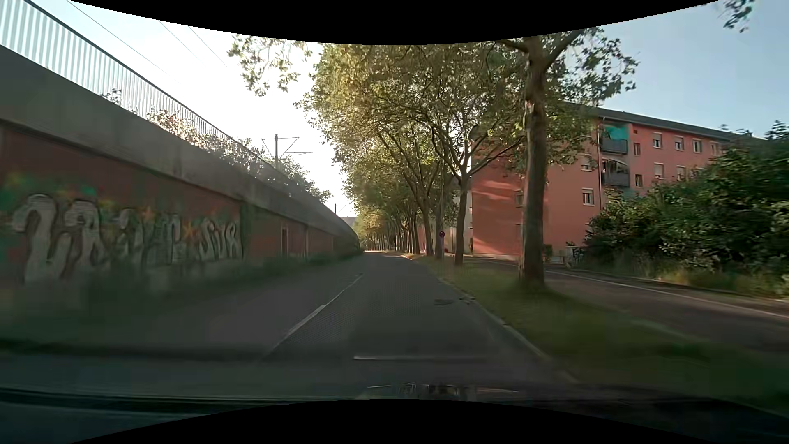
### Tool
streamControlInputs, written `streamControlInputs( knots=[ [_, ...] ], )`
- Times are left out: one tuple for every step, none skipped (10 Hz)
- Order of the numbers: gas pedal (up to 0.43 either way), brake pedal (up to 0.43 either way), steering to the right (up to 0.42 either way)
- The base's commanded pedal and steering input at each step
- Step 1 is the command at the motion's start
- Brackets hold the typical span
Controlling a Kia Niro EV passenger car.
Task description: Follow the waypoints while adhering to traffic rules and regulations
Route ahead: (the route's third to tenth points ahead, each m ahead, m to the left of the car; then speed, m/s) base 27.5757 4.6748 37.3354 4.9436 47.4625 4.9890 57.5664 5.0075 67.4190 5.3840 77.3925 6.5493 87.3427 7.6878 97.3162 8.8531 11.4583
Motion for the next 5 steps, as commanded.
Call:
streamControlInputs(
  knots=[
    [0.079,0.000,-0.012],
    [0.087,0.000,-0.018],
    [0.087,0.000,-0.019],
    [0.087,0.000,-0.019],
    [0.087,0.000,-0.014]
  ],
)
